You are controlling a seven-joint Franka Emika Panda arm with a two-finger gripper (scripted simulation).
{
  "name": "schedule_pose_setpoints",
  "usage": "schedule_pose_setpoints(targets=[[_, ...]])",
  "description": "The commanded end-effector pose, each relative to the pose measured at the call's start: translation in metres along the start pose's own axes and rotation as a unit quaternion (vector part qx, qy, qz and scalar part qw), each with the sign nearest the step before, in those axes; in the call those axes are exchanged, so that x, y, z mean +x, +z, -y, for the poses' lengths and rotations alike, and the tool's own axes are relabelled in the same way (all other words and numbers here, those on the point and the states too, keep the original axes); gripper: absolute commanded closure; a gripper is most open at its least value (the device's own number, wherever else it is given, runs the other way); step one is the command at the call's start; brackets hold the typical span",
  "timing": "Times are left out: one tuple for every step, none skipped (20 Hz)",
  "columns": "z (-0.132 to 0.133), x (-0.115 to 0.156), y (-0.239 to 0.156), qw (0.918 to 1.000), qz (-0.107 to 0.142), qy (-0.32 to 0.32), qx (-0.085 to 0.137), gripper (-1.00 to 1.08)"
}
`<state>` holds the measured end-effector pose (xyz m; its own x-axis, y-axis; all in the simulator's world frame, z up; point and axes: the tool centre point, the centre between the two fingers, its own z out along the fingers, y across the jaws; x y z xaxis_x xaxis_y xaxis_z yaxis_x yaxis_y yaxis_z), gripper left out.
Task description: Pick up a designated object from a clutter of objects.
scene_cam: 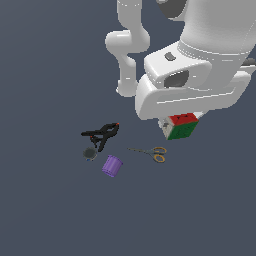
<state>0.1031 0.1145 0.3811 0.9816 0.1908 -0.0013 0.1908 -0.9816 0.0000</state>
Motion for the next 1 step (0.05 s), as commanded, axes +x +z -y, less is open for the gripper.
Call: schedule_pose_setpoints(targets=[[0.0002, 0.0006, -0.0025, 1.0, -0.001, 0.0, 0.0, 1.08]])
